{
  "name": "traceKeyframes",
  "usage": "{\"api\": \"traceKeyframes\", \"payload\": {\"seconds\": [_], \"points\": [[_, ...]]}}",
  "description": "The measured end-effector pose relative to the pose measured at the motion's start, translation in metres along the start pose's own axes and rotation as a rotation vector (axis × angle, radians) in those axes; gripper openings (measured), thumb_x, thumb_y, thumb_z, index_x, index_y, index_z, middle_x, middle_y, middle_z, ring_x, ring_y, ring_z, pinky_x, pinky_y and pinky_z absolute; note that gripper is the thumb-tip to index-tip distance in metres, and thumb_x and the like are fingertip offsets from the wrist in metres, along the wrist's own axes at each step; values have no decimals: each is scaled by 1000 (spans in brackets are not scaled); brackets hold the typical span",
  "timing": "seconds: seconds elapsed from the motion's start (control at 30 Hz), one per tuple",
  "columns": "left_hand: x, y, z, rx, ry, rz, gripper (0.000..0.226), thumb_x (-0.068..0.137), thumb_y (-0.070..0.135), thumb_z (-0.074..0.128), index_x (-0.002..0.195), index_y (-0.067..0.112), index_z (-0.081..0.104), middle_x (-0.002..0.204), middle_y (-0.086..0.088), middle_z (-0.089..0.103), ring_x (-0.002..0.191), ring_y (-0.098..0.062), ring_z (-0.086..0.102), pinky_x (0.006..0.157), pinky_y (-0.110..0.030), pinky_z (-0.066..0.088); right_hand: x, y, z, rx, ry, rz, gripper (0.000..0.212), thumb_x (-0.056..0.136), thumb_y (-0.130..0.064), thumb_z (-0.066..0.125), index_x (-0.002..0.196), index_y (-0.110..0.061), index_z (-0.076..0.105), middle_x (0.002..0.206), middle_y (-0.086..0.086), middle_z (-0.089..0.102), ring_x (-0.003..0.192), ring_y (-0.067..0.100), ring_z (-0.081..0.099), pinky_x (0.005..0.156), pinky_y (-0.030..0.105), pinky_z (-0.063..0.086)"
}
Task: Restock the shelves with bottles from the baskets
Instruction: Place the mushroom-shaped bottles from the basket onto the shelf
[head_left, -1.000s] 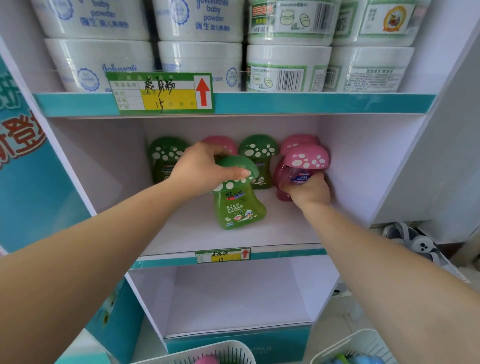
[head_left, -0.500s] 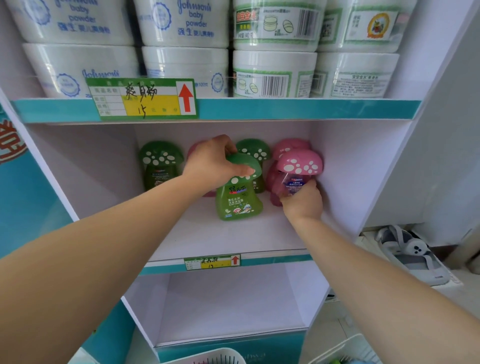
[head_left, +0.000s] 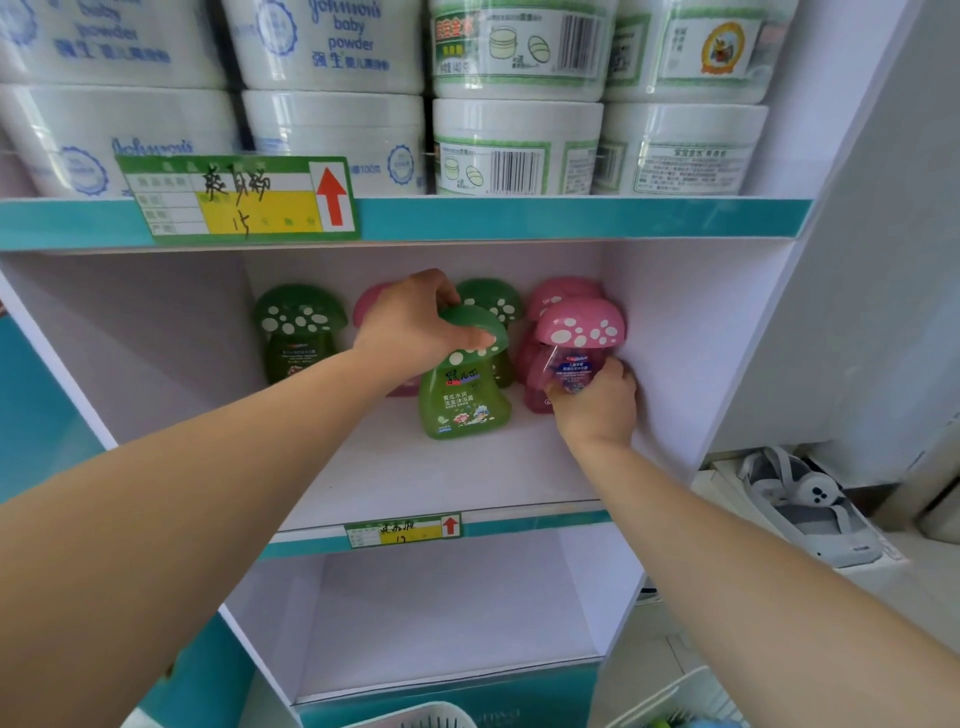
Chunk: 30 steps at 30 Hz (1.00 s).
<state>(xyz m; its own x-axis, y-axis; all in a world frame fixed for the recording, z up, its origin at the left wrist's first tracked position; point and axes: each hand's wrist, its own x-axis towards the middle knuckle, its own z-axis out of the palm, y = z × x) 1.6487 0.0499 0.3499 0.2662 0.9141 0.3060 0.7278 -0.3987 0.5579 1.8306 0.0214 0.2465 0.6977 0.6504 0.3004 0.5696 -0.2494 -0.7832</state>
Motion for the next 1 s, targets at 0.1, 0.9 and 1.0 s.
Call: {"api": "traceKeyframes", "payload": {"seconds": [0.1,0.9,1.0], "points": [[6,2,2,26,4,6,52,67,47,80,104,19,58,101,2,63,90,-17,59,75,-33,51,-3,3,-3,-13,-21,-3,68,73,-23,77,127,-1,43,129,18,48,116,35,49,93,38,44],[32,11,41,221,-30,114,56,78,48,69,123,20,50,116,-11,52,103,-30,54,84,-36,48,-9,20,-7,-85,-219,-24,67,71,-23,77,126,-5,44,127,16,45,114,32,49,94,30,43],[28,10,41,231,-47,111,64,77,47,71,129,19,46,119,-12,50,109,-31,52,87,-36,46,-11,18,-9,-105,-244,-19,68,72,-25,77,128,-6,43,128,16,44,116,31,48,95,31,43]]}}
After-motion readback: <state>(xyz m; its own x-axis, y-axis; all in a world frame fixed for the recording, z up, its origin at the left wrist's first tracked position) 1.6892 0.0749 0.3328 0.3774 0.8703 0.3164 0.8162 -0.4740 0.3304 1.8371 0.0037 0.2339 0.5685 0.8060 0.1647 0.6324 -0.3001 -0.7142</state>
